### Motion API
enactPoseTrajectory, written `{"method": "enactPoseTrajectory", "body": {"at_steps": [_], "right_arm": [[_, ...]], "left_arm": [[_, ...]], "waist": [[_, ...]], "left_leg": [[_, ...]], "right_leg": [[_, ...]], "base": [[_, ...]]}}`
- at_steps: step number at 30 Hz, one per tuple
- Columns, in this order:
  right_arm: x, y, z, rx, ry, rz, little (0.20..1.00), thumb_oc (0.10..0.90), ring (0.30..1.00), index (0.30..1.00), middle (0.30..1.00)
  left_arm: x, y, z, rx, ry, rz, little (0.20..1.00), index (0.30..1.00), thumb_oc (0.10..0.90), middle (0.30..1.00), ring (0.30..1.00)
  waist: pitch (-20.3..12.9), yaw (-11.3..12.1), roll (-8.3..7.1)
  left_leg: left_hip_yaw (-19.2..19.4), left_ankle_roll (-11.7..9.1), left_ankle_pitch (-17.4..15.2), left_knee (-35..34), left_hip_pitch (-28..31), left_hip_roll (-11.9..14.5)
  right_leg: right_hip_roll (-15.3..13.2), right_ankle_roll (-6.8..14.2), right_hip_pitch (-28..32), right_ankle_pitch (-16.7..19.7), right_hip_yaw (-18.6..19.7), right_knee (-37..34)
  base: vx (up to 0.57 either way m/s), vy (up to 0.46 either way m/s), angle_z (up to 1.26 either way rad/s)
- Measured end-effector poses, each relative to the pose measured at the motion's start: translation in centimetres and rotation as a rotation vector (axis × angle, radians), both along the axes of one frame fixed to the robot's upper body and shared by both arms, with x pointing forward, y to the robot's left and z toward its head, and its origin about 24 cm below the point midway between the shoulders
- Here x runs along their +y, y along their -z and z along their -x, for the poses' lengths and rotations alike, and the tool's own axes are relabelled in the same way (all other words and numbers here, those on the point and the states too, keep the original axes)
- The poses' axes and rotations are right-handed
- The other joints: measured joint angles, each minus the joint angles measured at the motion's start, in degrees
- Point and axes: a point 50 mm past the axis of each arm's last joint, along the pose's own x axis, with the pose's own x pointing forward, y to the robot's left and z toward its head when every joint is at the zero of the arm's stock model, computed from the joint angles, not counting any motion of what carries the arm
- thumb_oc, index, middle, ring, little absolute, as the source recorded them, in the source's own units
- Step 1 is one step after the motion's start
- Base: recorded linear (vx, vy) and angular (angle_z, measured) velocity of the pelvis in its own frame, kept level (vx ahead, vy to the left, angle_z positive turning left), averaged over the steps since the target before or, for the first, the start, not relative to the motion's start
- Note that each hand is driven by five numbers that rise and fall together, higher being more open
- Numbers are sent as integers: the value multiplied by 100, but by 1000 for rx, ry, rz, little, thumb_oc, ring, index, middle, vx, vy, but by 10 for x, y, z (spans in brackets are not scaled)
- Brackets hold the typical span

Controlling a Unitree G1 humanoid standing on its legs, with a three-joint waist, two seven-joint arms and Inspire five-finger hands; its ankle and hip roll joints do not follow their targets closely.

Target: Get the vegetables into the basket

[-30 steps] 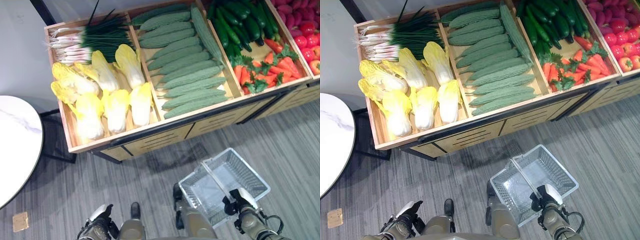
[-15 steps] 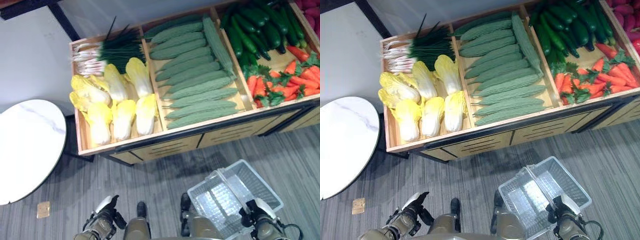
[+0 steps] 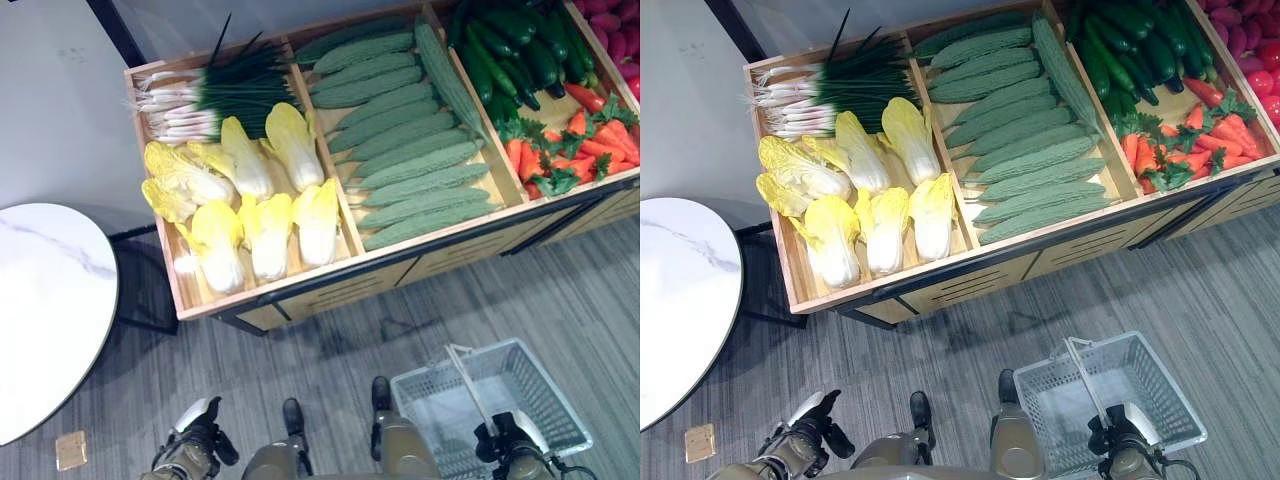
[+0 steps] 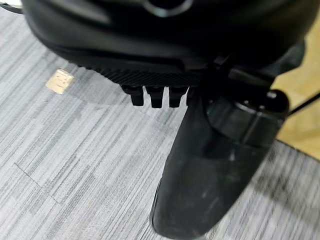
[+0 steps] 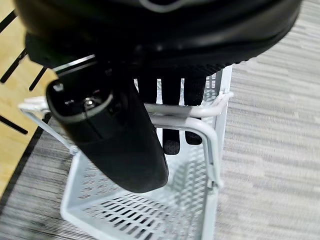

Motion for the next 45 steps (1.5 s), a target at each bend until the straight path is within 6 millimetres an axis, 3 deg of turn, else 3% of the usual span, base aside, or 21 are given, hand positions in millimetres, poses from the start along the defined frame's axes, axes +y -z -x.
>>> {"method": "enactPoseTrajectory", "body": {"at_steps": [1, 2, 6, 10, 14, 15, 17, 18, 19, 21, 23, 25, 28, 30, 36, 45], "right_arm": [[1, 1, 4, -14, 37, -32, 300, 400, 300, 300, 300], [1, 1, 4, -14, 37, -32, 300, 400, 300, 300, 300], [5, 5, 16, -17, 81, -182, 300, 400, 300, 300, 300], [5, 5, 16, -22, 77, -192, 300, 400, 300, 300, 300], [6, 6, 17, -19, 74, -198, 300, 400, 300, 300, 300], [6, 6, 18, -22, 74, -198, 300, 400, 300, 300, 300], [11, 7, 16, -25, 67, -203, 300, 400, 300, 300, 300], [9, 9, 30, -1, 96, -175, 300, 400, 300, 300, 300], [14, 11, 29, -4, 87, -193, 300, 400, 300, 300, 300], [10, 9, 31, -28, 86, -188, 300, 400, 300, 300, 300], [8, 9, 38, -5, 98, -176, 300, 400, 300, 300, 300], [9, 10, 40, 13, 80, -168, 300, 400, 300, 300, 300], [16, 11, 36, 12, 19, -166, 300, 400, 300, 300, 300], [19, 12, 35, 7, 5, -169, 300, 400, 300, 300, 300], [16, 13, 50, 30, 28, -136, 300, 400, 300, 300, 300], [15, 13, 56, 57, 21, -122, 300, 400, 300, 300, 300]], "left_arm": [[-4, 7, 18, 52, -13, 24, 1000, 1000, 900, 1000, 1000], [-4, 7, 18, 52, -13, 24, 1000, 1000, 900, 1000, 1000], [16, 0, 20, -42, -200, 58, 1000, 1000, 900, 1000, 1000], [24, -4, 19, -70, -227, 44, 1000, 1000, 900, 1000, 1000], [31, -3, 33, -77, -311, 39, 1000, 1000, 900, 1000, 1000], [40, -5, 45, -125, -481, 46, 1000, 1000, 900, 1000, 1000], [39, -1, 60, -127, -608, 40, 1000, 1000, 900, 1000, 1000], [41, -4, 55, -195, -727, -12, 1000, 1000, 900, 1000, 1000], [63, -10, 73, -146, -809, -69, 1000, 1000, 900, 1000, 1000], [80, -18, 92, -229, -969, -119, 1000, 1000, 900, 1000, 1000], [96, -28, 84, -259, -1058, -146, 1000, 1000, 900, 1000, 1000], [97, -30, 81, -279, -1073, -198, 1000, 1000, 900, 1000, 1000], [84, -28, 64, -359, -1083, -227, 1000, 1000, 900, 1000, 1000], [84, -35, 37, -450, -1067, -210, 1000, 1000, 900, 1000, 1000], [93, -64, -15, -655, -937, -282, 1000, 1000, 900, 1000, 1000], [79, -111, -74, -969, -693, -247, 1000, 1000, 900, 1000, 1000]], "waist": [[-255, 92, 76], [-255, 92, 76], [-197, 187, -16], [-281, 258, -3], [-348, 285, 0], [-376, 306, -34], [-413, 398, -75], [-513, 379, -45], [-633, 493, -94], [-717, 483, -66], [-741, 543, -55], [-738, 477, -72], [-766, 379, -80], [-831, 239, -186], [-879, 102, -238], [-815, 117, -134]], "left_leg": [[36, -22, -11, 0, -49, 106], [36, -22, -11, 0, -49, 106], [-2, -120, -164, 0, 627, 211], [-2, -128, -196, 1, 627, 224], [0, -170, -169, 3, 639, 248], [0, -170, -169, 4, 653, 264], [-41, -173, -171, 1, 623, 279], [-153, -214, -216, 108, 656, 278], [-153, -233, -227, 77, 658, 325], [-96, -256, -218, 42, 685, 340], [-98, -273, -228, 63, 691, 338], [-26, -283, -214, 66, 707, 331], [156, -277, -205, 7, 838, 320], [196, -280, -205, 4, 836, 340], [240, -281, -204, 2, 847, 367], [233, -284, -201, 2, 890, 378]], "right_leg": [[114, -13, 48, 65, 8, -229], [114, -13, 48, 65, 7, -229], [203, -9, 1008, 162, -155, -866], [228, -29, 1061, 206, -153, -929], [253, -55, 1075, 247, -150, -929], [271, -60, 1091, 243, -156, -930], [268, -70, 1117, 210, -219, -927], [241, -93, 1165, 157, -281, -944], [302, -99, 1154, 153, -284, -930], [316, -70, 1143, 129, -233, -931], [318, -67, 1150, 126, -243, -915], [345, -72, 1104, 146, -188, -917], [335, -83, 1095, 205, 3, -876], [351, -55, 1087, 188, 17, -875], [384, -120, 1117, 254, 55, -929], [390, -111, 1168, 248, 43, -940]], "base": [[28, 30, -5], [34, 18, -1], [41, 27, 4], [15, 8, -2], [18, 3, 0], [-5, -44, 1], [0, -36, 13], [41, 26, 12], [30, 23, 3], [43, 16, -11], [93, 13, 1], [75, 13, -17], [18, 6, -34], [9, 2, -8], [5, -1, -3], [0, 0, 0]]}}
